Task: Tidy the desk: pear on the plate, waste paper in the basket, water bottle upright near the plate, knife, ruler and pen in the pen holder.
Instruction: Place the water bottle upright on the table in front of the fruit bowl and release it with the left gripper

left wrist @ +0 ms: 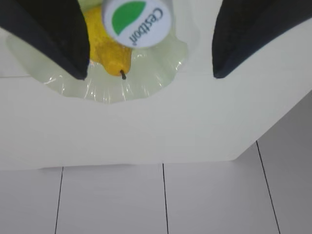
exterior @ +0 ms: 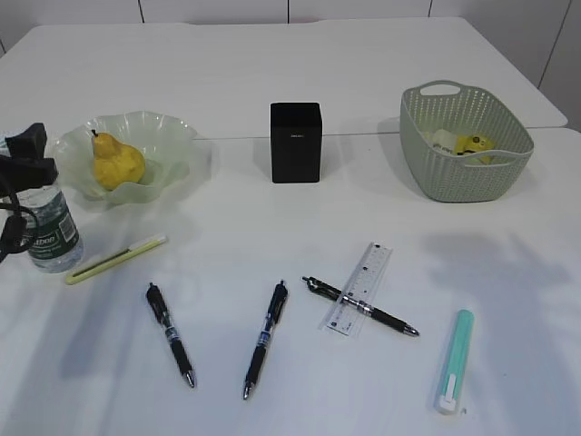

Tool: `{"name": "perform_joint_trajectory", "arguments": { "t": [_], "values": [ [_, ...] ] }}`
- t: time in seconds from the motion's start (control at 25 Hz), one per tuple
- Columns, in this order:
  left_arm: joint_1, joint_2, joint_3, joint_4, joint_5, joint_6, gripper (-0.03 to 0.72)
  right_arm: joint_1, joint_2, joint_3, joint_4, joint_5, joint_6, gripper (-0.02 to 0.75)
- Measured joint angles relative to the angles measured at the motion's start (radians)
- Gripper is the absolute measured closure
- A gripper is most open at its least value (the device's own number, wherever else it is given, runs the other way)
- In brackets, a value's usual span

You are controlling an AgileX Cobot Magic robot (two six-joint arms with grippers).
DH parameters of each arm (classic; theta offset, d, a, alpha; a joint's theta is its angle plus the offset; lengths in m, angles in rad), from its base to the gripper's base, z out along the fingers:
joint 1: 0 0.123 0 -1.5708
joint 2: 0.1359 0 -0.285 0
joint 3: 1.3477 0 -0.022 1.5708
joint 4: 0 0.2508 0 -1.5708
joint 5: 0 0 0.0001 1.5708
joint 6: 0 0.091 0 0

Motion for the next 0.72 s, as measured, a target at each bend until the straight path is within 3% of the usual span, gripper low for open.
{"name": "perform_joint_trajectory", "arguments": {
  "t": [0.4, 0.72],
  "values": [
    [0.0, -0.103, 0.004, 0.0, 0.046, 0.0, 0.137, 0.0, 0.0, 0.0, 0.0, 0.015, 0.0, 0.152],
    [0.0, -0.211, 0.004, 0.0, 0.221, 0.0, 0.137, 0.0, 0.0, 0.0, 0.0, 0.057, 0.0, 0.152]
  ]
}}
